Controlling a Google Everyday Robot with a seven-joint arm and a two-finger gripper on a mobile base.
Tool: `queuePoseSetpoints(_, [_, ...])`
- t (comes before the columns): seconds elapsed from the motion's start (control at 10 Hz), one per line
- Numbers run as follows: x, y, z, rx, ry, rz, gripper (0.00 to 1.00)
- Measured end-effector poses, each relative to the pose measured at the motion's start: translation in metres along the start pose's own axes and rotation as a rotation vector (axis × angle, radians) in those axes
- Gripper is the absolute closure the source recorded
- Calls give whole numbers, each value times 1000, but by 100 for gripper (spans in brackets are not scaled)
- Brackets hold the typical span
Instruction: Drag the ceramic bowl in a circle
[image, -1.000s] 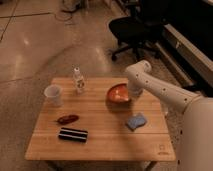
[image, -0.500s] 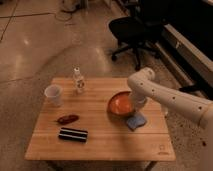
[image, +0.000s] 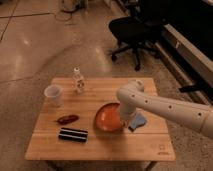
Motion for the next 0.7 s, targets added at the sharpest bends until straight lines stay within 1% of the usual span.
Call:
queuePoseSetpoints(0.1, [-9,-21,6,5,-10,-31,100])
queuePoseSetpoints(0.3, [-10,-62,15,13,-9,-66,100])
queuePoseSetpoints(0.4, [-6,-77,17,13,-4,-73,100])
queuePoseSetpoints(0.5, [4,-100,19,12,11,-79,100])
queuePoseSetpoints(0.7, [24,-118,17,11,35,-69,100])
